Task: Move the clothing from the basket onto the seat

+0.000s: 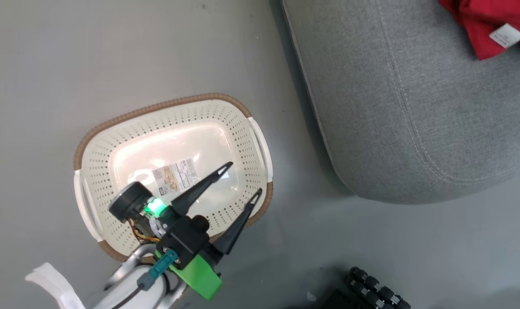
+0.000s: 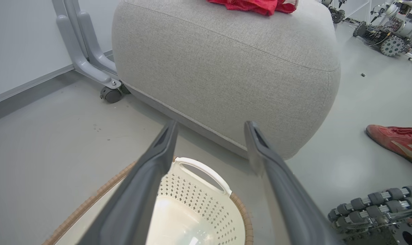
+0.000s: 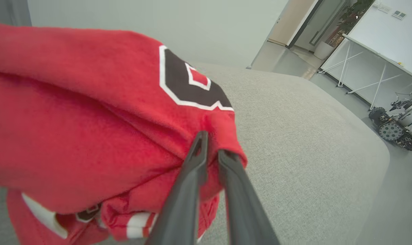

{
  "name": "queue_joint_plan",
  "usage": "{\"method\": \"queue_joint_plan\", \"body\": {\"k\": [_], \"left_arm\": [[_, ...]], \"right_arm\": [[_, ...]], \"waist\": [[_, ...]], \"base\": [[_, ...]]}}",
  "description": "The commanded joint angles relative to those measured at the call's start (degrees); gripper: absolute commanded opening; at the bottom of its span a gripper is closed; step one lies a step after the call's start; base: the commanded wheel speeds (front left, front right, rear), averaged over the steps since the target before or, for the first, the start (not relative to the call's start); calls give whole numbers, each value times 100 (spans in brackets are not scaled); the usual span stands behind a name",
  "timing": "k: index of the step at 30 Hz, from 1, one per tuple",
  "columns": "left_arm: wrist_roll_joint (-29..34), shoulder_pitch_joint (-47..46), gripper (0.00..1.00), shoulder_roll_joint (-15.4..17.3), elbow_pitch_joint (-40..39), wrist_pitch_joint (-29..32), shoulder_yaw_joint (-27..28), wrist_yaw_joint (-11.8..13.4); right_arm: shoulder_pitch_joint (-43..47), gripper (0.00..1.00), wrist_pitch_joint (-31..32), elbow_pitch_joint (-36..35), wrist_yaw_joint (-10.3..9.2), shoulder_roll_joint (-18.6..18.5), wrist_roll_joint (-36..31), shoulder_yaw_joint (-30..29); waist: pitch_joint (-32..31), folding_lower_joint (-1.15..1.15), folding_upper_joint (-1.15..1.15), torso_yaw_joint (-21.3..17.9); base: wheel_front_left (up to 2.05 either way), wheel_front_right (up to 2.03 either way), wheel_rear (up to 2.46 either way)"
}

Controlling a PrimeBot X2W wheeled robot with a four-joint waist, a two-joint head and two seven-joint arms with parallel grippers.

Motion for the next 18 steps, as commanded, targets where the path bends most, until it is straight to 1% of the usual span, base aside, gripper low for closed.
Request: {"method": "queue_joint_plan", "body": {"k": [1,7,11,12,15,16,18], "left_arm": [[-63,67,100,-100,46,-65,-34,23],[-146,234,100,-409,338,-235,-146,52],[-271,361,100,-639,519,-302,-57,149],[-387,429,100,-765,593,-323,-8,153],[-849,669,100,-1099,864,-340,311,173],[-896,708,100,-1170,972,-344,459,188],[-780,827,100,-1263,1174,-341,633,250]], "right_arm": [[242,100,-17,-53,-10,101,-137,-112],[991,100,-17,-344,-10,442,-342,-518],[1569,100,-17,-580,-10,699,-354,-674],[1757,100,-17,-647,-10,768,-352,-711],[2192,100,-17,-855,-9,1011,-300,-510],[2368,100,-17,-922,-9,1098,-270,-306],[2652,100,-17,-1051,-10,1188,-179,66]], "waist": [[-319,0,0,148],[-958,0,0,334],[-1330,0,0,556],[-1444,0,0,660],[-1710,0,0,926],[-1834,0,0,1029],[-2026,0,0,1185]], "base": [[0,0,0],[0,0,0],[0,0,0],[0,0,0],[0,0,0],[0,0,0],[0,0,0]]}}
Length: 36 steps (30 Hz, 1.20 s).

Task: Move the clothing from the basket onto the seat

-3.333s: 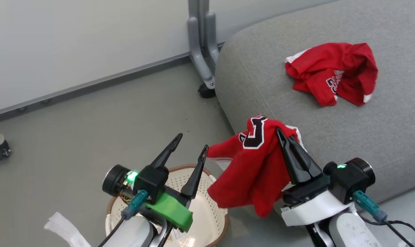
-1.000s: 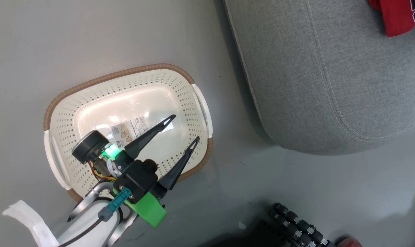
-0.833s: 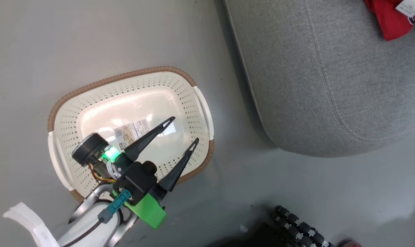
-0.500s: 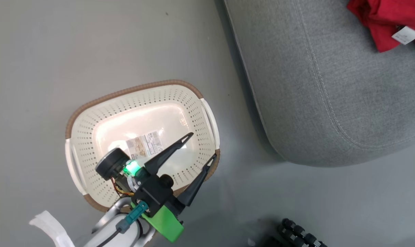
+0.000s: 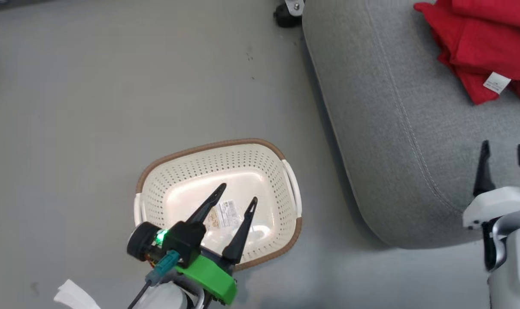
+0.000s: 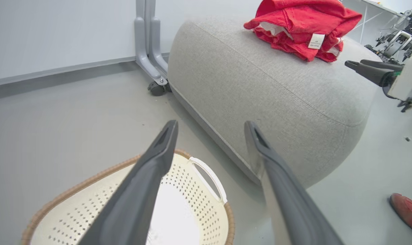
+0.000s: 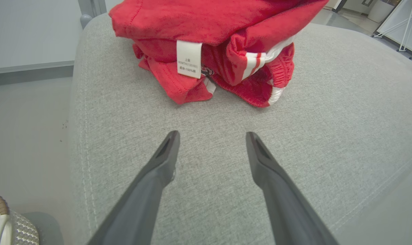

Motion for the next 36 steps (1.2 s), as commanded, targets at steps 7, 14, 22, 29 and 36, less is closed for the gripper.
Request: {"method": "queue_joint_plan", "body": {"k": [7,14,22,29,36], "left_arm": [[234,677,100,-586,211,-10,1271,281],[464,1314,100,-941,-25,-11,2576,462],[921,1876,100,-994,-1052,-10,3107,245],[1318,2569,100,-991,-1704,-9,2963,110],[1539,2972,100,-990,-1671,-9,2948,143]], "right_arm": [[880,100,-17,-503,-10,196,659,1795],[1326,100,-17,-948,-10,268,1159,3017],[1896,100,-17,-2102,-10,248,1056,3073],[2639,100,-17,-2987,-10,286,921,2908],[3043,100,-17,-3118,-10,376,889,2795]], "waist": [[-1295,0,0,1091],[-2039,0,0,1457],[-2445,0,0,1596],[-2641,0,0,1473],[-2710,0,0,1263]], "base": [[0,0,0],[0,0,0],[0,0,0],[0,0,0],[0,0,0]]}}
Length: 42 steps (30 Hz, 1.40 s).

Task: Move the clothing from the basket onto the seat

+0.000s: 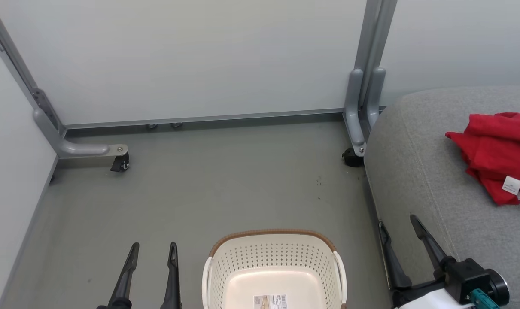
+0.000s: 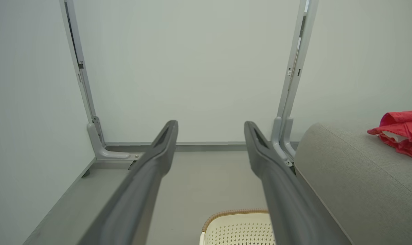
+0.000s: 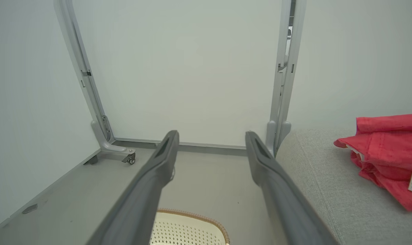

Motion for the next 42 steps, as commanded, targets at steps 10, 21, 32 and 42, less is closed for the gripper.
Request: {"method": "queue_joint_plan", "body": {"k": [10,21,32,42], "left_arm": [[102,-68,100,8,62,4,-32,23],[21,41,0,0,172,6,-77,48],[-1339,-260,0,90,387,238,68,-55],[-2402,-538,0,146,642,436,185,-168]], "right_arm": [[110,100,-17,-1,-10,12,-5,-41],[85,0,14,189,0,9,54,-1],[-155,0,250,347,-1,-58,1432,-89],[-351,0,448,485,-2,-94,2506,-171]], "waist": [[-19,1,0,-201],[16,1,0,-224],[54,1,0,-218],[88,1,0,-212]], "base": [[0,0,0],[0,0,0],[0,0,0],[0,0,0]]}}
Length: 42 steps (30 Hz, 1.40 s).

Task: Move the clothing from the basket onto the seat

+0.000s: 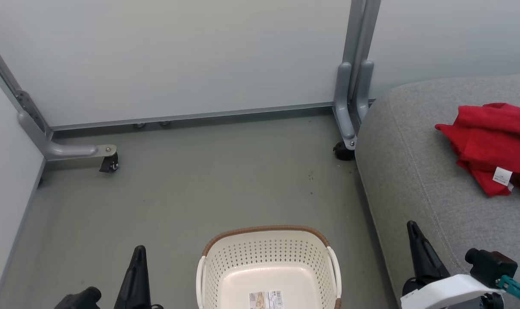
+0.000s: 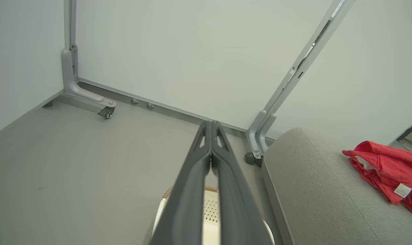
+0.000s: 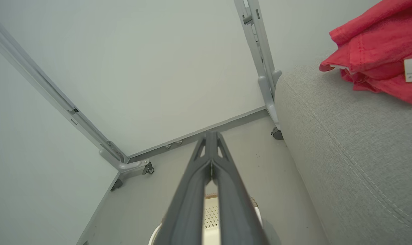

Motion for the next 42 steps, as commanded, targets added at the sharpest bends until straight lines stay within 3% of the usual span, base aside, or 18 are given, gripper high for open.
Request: {"method": "queue_joint_plan", "body": {"k": [1,42], "left_arm": [[-271,-206,0,44,-30,42,41,-39],[-3545,-1009,0,138,603,762,555,-348]], "right_arm": [[-175,0,43,-42,-2,-44,262,-35],[-781,0,776,377,-2,-66,3575,-423]], "waist": [[5,0,0,1],[151,0,0,24]], "base": [[0,0,0],[0,0,0]]}}
